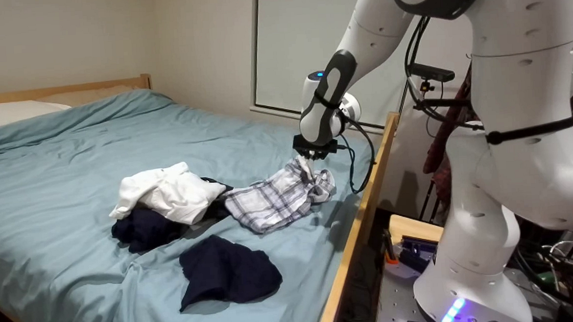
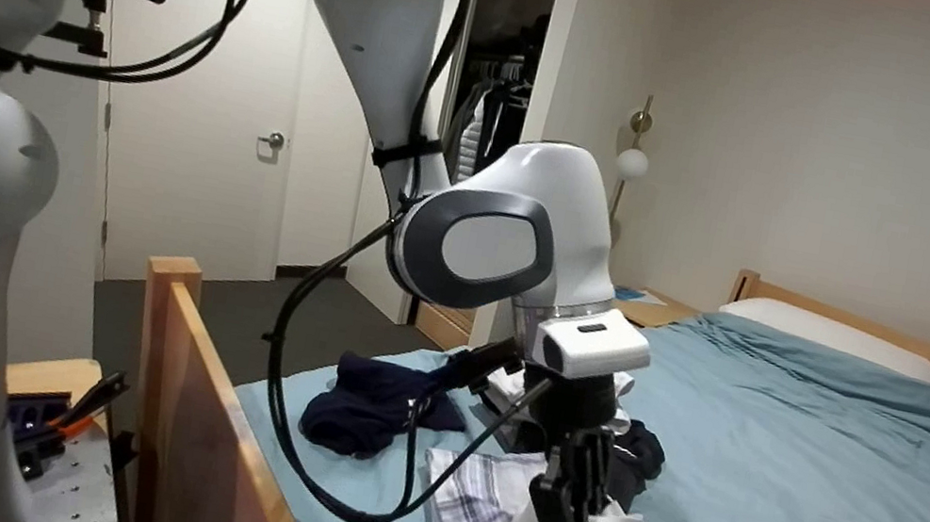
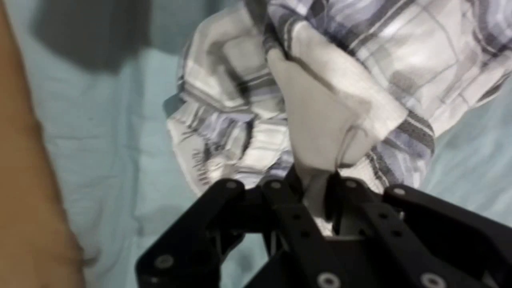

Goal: Fold the checked trousers

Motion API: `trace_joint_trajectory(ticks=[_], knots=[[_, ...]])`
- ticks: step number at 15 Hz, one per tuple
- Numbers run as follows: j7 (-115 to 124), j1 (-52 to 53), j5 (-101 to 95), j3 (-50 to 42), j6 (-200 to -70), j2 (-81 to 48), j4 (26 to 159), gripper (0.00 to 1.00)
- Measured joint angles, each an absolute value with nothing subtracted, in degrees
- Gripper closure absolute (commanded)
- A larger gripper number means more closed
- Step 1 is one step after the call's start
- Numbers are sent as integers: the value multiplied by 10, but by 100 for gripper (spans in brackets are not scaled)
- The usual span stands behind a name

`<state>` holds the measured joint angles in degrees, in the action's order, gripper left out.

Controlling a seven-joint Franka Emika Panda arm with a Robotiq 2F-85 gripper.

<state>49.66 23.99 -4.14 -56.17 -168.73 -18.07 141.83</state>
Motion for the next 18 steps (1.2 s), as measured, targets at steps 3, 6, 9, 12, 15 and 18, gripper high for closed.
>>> trace_joint_trajectory(ticks=[3, 6, 9, 12, 15, 18], knots=[[497, 212, -40, -616, -1665, -180, 1415, 95], [497, 174, -26, -617, -1662, -180, 1409, 95], [497, 138, -14, -586, -1676, -181, 1397, 65], [497, 117, -11, -549, -1693, -185, 1381, 53], [507, 127, -11, -537, -1724, -196, 1374, 34], [558, 187, -11, -562, -1748, -221, 1377, 14]])
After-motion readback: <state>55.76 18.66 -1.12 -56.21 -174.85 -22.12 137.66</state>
